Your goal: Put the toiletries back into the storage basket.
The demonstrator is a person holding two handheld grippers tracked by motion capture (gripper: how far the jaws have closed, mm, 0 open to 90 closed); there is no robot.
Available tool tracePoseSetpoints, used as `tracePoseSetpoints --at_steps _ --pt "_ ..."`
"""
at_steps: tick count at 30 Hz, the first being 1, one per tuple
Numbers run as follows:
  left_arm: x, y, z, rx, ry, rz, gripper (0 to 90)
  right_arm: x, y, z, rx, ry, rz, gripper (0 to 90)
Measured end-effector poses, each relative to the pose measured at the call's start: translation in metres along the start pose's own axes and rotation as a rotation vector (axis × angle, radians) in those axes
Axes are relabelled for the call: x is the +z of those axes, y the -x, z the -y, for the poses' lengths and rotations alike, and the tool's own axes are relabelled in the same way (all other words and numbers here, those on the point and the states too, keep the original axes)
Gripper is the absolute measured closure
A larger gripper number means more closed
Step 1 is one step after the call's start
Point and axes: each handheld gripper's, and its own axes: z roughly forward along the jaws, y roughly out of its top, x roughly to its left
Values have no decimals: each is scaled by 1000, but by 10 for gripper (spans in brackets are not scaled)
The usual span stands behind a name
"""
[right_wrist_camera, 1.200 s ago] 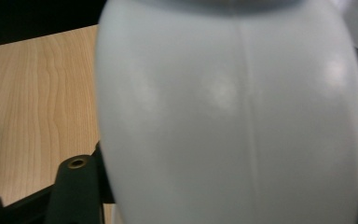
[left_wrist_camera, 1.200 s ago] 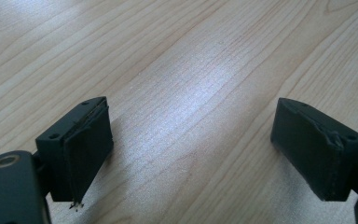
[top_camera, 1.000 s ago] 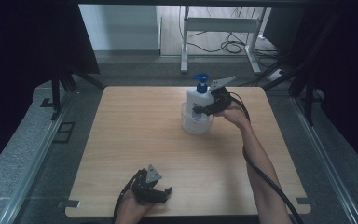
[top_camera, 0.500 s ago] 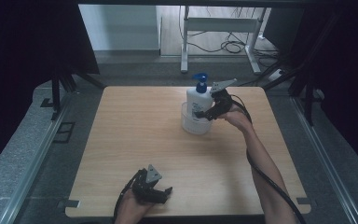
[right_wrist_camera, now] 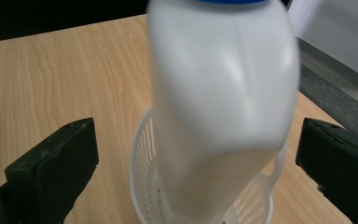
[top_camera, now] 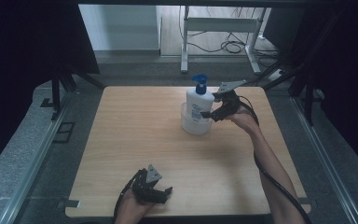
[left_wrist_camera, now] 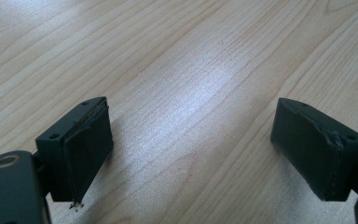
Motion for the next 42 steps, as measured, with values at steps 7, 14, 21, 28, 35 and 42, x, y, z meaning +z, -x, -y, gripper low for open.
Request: tracePoseSetpoints --at_steps 7,14,21,28,35,42 --pt "0 0 0 0 0 0 120 -14 -3 3 12 12 27 0" --pt "0 0 0 0 0 0 120 -27 -9 6 18 4 55 0" --pt "0 0 0 0 -1 -1 120 -41 -19 8 18 -9 91 0" --pt "0 0 0 -1 -2 -1 120 -57 -29 14 29 -24 132 0" --pt "0 0 0 -1 -2 -1 120 -69 -39 25 37 -44 155 0" --pt "0 0 0 -3 -2 -2 120 -79 -49 38 46 -64 175 0"
